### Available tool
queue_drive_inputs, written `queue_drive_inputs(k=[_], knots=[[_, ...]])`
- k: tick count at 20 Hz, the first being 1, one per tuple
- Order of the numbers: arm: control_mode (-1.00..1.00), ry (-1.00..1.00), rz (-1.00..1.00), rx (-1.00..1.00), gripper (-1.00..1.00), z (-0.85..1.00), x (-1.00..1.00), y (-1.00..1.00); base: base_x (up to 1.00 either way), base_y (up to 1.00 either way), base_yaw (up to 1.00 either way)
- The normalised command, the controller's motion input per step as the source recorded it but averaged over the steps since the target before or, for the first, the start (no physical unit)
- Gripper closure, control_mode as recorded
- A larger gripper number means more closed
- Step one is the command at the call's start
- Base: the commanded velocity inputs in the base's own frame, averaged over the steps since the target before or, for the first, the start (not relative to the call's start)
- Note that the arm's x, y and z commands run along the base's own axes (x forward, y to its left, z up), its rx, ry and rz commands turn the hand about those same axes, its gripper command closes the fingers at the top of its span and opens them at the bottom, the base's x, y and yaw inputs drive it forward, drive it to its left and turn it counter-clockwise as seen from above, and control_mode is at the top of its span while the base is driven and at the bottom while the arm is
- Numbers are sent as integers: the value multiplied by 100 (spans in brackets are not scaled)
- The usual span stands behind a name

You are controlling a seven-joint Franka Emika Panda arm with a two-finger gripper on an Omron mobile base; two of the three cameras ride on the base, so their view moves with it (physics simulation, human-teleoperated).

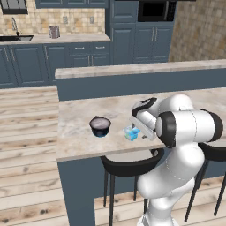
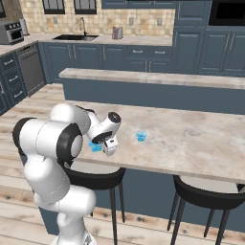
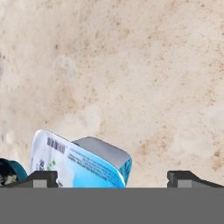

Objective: Stack the yogurt containers by placing the smaller containers on top of the larger containers.

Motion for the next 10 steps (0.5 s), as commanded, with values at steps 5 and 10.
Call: queue_drive_inputs(k=[5,10], knots=[[-100,0,0,0,-100,0,6,1,0,0,0],[-100,0,-1,0,-100,0,1,1,0,0,0]])
